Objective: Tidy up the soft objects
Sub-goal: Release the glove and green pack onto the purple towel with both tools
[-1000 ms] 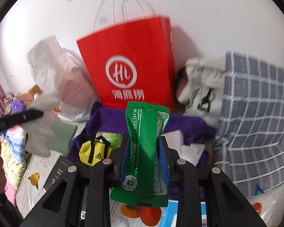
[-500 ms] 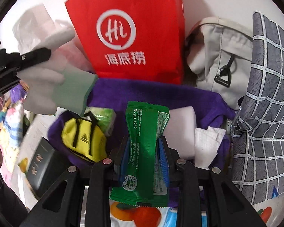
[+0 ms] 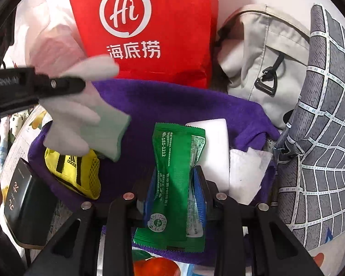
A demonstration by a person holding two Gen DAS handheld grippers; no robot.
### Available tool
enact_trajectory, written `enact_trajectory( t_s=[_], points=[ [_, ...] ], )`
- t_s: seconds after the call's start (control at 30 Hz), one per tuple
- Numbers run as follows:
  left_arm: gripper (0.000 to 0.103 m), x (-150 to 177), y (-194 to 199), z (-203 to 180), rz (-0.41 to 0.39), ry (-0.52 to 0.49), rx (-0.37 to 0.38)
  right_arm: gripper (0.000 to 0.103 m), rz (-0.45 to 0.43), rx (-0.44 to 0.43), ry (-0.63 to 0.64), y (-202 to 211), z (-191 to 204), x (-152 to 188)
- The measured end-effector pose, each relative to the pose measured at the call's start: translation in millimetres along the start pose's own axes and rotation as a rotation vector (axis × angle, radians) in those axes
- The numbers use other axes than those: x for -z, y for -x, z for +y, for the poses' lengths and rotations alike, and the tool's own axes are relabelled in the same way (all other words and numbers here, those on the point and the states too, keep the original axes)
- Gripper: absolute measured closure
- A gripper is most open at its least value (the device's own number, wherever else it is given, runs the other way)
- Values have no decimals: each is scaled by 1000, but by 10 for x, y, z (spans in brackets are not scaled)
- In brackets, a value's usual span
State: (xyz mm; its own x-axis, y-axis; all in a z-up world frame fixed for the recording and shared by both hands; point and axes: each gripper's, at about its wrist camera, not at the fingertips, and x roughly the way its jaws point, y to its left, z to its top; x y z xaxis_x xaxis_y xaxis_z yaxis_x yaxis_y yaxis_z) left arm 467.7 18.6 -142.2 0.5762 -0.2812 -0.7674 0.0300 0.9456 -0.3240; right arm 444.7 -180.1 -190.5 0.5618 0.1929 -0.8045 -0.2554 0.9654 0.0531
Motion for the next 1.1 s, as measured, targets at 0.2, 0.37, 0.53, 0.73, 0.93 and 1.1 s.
enact_trajectory(
  t_s=[0.2,0.37,0.53,0.73,0.93,1.1],
  points=[
    [80,22,-91,-20,35,-14,-75,64,5,5,3,-46,14,-22],
    [57,16,-150,15,76,28,-49,58,5,0,-13,-57,-22,-27],
    [35,0,-72,0,67,20,-42,43,-27,21,-24,48,-50,-20],
    [30,-14,118,-72,29,0,-35,31,-71,26,-32,146,-43,-12],
    [30,-10,304,-218,-1,-20,-62,31,-119,-3,-64,360,-22,-47],
    [30,121,668,-258,-50,-37,-83,31,-200,25,-69,771,19,-58]
  ],
)
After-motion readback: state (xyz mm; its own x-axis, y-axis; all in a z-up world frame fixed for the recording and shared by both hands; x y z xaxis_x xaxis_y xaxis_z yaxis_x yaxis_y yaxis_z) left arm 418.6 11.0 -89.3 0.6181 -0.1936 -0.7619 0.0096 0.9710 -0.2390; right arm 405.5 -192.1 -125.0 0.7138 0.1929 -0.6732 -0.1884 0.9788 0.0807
